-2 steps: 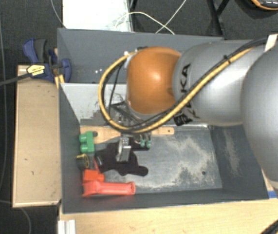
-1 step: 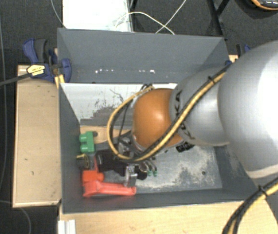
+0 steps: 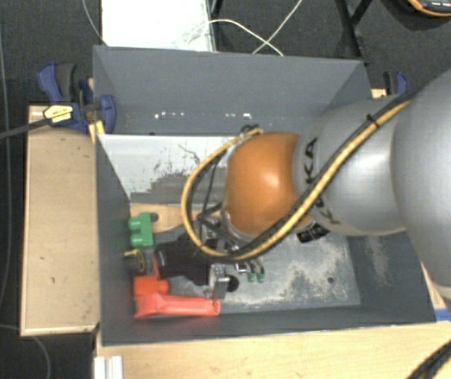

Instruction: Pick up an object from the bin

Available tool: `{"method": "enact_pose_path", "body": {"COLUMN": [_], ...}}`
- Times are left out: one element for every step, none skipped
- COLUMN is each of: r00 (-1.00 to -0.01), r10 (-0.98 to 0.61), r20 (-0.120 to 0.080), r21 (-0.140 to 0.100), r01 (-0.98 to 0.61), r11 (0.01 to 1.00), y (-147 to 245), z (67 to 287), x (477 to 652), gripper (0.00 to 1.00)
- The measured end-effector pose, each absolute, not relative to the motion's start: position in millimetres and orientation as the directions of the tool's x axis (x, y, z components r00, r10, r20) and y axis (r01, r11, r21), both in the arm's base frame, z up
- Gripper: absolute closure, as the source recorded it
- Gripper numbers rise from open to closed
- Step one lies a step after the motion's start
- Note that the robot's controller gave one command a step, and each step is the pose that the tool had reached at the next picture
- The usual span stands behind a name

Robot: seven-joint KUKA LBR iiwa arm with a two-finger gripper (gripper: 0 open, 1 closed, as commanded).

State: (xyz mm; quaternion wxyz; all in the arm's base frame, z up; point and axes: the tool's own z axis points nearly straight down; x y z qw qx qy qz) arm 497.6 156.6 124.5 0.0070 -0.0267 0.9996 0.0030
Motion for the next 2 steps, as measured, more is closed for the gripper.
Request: {"method": "enact_pose_path", "body": {"r00": [-0.989,-0.991], "r10": [0.150,0.135], "r20": [-0.002,-0.014], "r21": [0.003,0.010], "r01": [0.150,0.134], "r11": [0.989,0.991], "y": [157,157], "z": [100,71], "x": [518.3,528.0], "gripper": [0.00,0.00]}}
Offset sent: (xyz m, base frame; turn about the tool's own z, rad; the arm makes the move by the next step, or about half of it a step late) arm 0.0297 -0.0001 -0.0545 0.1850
